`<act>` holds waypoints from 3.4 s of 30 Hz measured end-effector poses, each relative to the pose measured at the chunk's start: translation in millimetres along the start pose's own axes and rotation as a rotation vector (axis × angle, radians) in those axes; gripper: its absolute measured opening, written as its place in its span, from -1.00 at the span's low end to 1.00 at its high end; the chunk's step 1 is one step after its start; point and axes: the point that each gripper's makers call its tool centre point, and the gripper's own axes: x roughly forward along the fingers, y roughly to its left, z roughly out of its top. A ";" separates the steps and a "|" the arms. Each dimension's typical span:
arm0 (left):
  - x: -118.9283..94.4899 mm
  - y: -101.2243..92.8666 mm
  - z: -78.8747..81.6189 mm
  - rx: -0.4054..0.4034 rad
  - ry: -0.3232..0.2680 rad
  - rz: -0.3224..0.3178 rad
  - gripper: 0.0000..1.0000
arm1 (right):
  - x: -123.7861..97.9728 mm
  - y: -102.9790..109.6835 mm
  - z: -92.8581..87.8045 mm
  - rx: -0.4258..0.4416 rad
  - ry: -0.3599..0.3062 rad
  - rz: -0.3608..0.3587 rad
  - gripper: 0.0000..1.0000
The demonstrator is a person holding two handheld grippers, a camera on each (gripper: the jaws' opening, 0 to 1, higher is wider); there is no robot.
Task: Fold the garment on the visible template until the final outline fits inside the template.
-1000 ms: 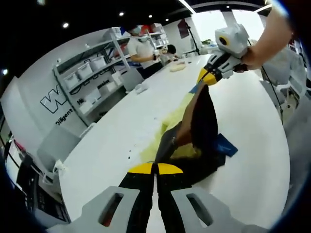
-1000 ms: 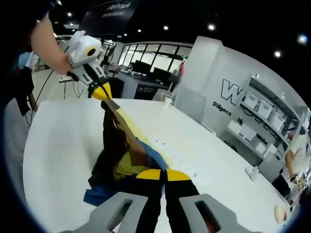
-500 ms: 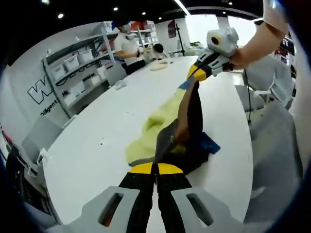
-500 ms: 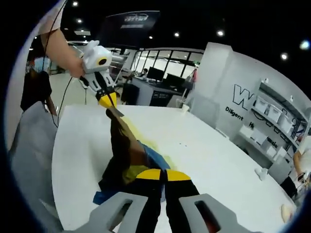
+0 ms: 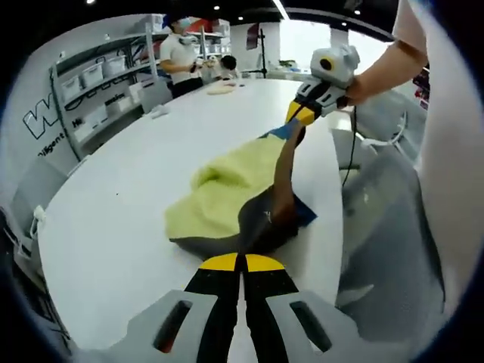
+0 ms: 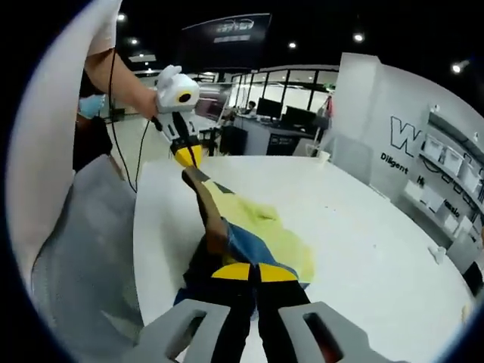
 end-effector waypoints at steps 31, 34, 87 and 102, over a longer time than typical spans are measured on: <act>8.4 75.6 32.1 -0.195 -0.091 -0.008 -1.00 | 35.2 -69.3 25.9 0.071 -0.077 -0.033 -1.00; 19.7 92.2 31.6 -0.205 -0.089 0.004 -1.00 | 46.9 -86.2 21.3 0.086 -0.073 -0.050 -1.00; 143.8 267.0 -17.3 -0.488 0.058 0.280 -0.93 | 209.2 -231.0 -62.3 0.339 0.158 -0.201 -1.00; 120.0 243.1 -7.7 -0.510 -0.001 0.293 -0.74 | 169.7 -197.2 -71.9 0.360 0.160 -0.182 -0.72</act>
